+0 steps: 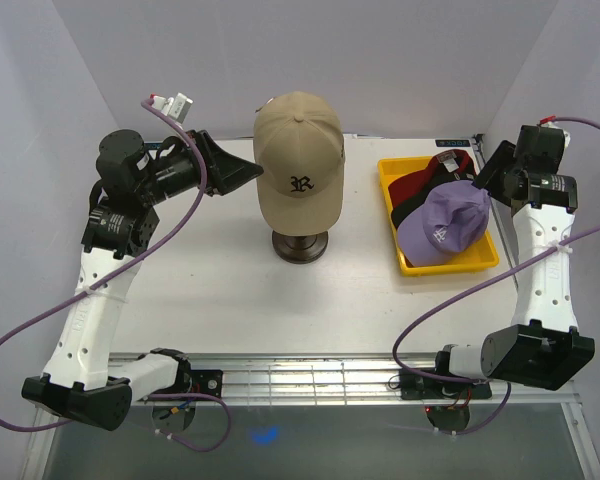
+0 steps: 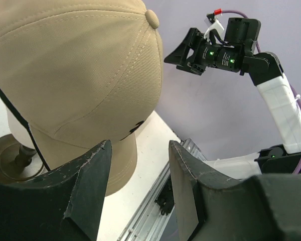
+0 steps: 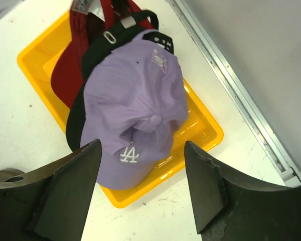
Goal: Stack the hats
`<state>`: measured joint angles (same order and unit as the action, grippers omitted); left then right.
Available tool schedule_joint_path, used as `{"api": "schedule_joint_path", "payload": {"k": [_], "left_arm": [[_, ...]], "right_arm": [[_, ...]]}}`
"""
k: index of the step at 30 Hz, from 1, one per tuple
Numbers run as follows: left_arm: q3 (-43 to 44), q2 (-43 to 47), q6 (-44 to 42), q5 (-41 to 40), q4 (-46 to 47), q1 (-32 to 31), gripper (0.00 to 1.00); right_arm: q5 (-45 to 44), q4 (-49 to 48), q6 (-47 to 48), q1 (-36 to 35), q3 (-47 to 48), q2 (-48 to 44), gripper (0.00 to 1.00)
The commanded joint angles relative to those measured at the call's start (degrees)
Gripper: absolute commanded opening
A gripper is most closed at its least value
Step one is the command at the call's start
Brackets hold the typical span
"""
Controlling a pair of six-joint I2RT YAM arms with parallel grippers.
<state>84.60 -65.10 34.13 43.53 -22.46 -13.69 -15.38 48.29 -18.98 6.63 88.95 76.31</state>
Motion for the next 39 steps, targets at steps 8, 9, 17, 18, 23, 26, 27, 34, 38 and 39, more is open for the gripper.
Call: {"api": "schedule_joint_path", "payload": {"k": [8, 9, 17, 18, 23, 26, 27, 34, 38, 39], "left_arm": [[-1.98, 2.52, -0.29, -1.87, -0.74, -0.11, 0.59], [-2.07, 2.61, -0.38, -1.87, -0.92, -0.11, 0.59], [-1.54, 2.79, -1.35, -2.22, -1.98, -0.11, 0.59], [-1.54, 2.79, -1.43, -2.22, -1.98, -0.02, 0.59], [-1.8, 2.7, -1.43, -2.22, -1.97, -0.02, 0.59], [-1.8, 2.61, -1.61, -2.4, -2.15, -0.02, 0.59], [-1.8, 2.52, -1.61, -2.4, -2.15, -0.02, 0.59], [-1.63, 2.17, -0.65, -2.31, -1.45, -0.11, 0.59], [-1.89, 2.17, 0.15, -2.48, -0.84, -0.02, 0.59], [-1.98, 2.26, 0.5, -2.57, -0.66, -0.02, 0.59]], "right_arm": [[14.75, -5.83, -1.67, 9.44, -10.28, 4.54, 0.71], [16.94, -6.8, -1.93, 10.06, -10.81, 5.33, 0.71], [20.56, -11.11, -4.22, 12.7, -10.55, 7.89, 0.67], [20.91, -11.72, -4.48, 12.7, -10.9, 7.71, 0.66], [22.32, -13.14, -5.1, 12.7, -12.13, 7.8, 0.37], [23.2, -14.01, -5.36, 12.7, -12.92, 6.4, 0.15], [23.29, -13.84, -5.36, 12.79, -12.75, 6.04, 0.11], [26.09, -6.65, -3.87, 12.7, -2.84, 1.48, 0.08], [33.1, -2.87, -4.3, 12.7, 7.08, -1.16, 0.08], [35.13, -2.59, -4.66, 12.7, 9.21, -1.25, 0.08]]}}
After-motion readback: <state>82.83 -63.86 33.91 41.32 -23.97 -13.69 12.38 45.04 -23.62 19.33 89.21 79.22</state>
